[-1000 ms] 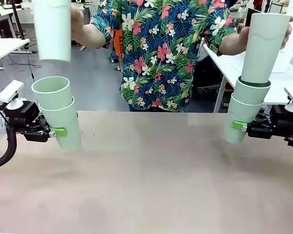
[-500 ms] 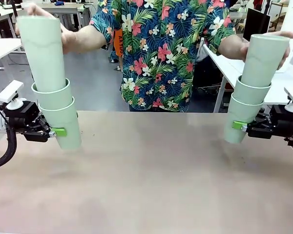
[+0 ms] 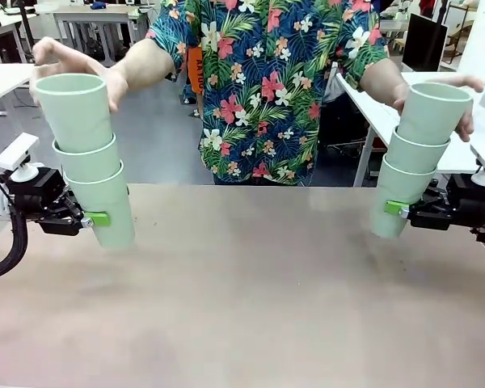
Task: Stack the cups and store them in the basket.
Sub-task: Place the stack of Reusable plastic cups into the Pantry Basket.
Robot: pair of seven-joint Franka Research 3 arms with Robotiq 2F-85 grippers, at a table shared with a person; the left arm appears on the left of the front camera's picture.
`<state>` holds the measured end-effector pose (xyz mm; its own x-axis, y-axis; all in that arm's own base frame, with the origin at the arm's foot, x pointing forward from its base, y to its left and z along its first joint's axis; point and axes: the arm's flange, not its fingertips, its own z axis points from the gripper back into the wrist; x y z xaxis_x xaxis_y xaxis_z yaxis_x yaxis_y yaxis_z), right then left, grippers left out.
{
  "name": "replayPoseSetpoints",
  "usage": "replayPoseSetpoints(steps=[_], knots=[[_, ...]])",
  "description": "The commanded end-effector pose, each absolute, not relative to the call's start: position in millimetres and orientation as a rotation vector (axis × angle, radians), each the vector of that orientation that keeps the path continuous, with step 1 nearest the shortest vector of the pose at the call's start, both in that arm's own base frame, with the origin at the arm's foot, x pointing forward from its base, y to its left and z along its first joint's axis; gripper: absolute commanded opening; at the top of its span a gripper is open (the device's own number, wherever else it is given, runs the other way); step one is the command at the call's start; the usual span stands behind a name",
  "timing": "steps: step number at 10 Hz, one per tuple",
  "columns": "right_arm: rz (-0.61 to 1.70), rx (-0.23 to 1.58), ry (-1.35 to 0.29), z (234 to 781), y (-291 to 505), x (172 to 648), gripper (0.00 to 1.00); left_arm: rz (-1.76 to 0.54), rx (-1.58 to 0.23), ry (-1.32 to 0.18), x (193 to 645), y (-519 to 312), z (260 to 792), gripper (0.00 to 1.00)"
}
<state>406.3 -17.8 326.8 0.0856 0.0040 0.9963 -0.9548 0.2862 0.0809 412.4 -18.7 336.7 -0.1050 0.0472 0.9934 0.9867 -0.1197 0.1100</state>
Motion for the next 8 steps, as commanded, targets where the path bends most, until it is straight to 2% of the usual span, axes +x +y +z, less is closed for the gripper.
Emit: replayPoseSetpoints(steps=[1,8], knots=[[0.947,1.019,-1.262,328.9,-17.1,406.4,0.85,-1.366,-1.279,-1.267,411.4,-17.9,340.4,0.85],[0.947,1.019,-1.262,328.9,-17.1,406.4,0.85,-1.366,-1.279,-1.267,411.4,-17.9,340.4,0.85]])
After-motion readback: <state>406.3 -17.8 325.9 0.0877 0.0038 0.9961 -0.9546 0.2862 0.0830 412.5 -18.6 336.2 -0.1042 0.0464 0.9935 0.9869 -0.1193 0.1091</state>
